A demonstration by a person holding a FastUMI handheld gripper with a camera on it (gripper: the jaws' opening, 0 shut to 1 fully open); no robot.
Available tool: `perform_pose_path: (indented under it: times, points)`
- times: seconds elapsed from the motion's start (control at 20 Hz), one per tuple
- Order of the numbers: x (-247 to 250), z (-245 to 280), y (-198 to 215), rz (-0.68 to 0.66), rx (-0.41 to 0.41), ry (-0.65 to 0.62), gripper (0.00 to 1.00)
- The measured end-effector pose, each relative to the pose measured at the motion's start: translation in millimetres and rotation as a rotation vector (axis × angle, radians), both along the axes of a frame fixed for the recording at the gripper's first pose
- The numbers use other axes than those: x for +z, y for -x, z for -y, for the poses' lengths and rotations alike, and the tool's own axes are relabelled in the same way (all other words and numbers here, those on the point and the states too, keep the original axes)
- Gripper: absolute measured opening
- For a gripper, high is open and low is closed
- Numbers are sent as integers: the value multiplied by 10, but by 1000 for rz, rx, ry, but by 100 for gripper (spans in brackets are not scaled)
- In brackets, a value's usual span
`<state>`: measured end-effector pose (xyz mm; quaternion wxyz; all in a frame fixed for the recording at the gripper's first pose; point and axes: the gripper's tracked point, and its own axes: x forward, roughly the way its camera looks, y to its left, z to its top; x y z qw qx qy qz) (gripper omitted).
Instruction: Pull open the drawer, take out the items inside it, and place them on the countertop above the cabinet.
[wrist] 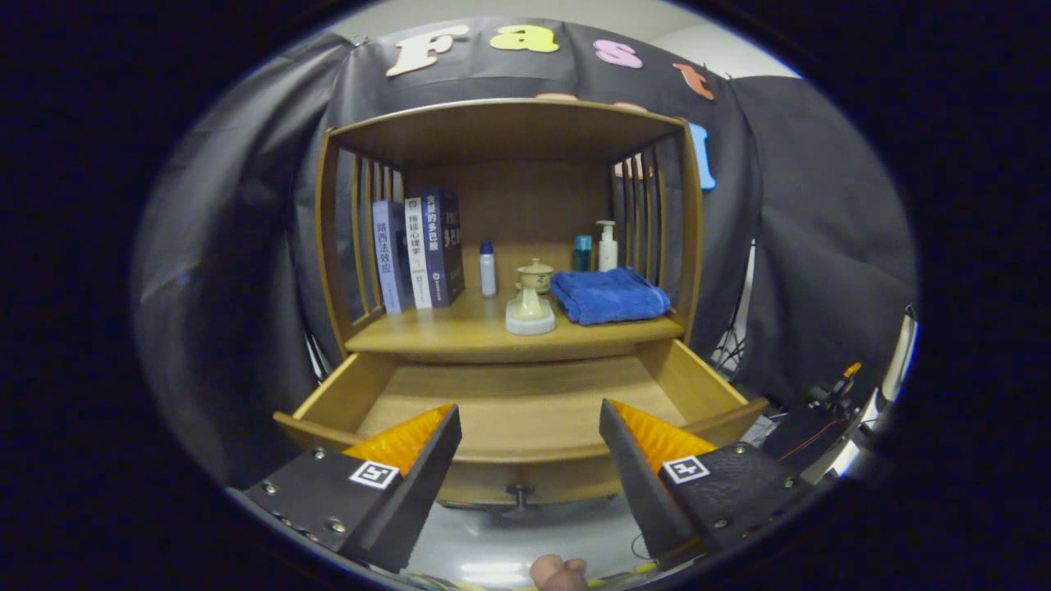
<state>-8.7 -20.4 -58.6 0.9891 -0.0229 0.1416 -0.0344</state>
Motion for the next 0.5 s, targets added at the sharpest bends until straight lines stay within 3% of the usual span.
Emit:
perform_pose_path:
  times: [0.35,0.5]
  points:
    - [-601,-65,279,-27,18,28,100]
    - [-870,29,327,-45,-14,1,100]
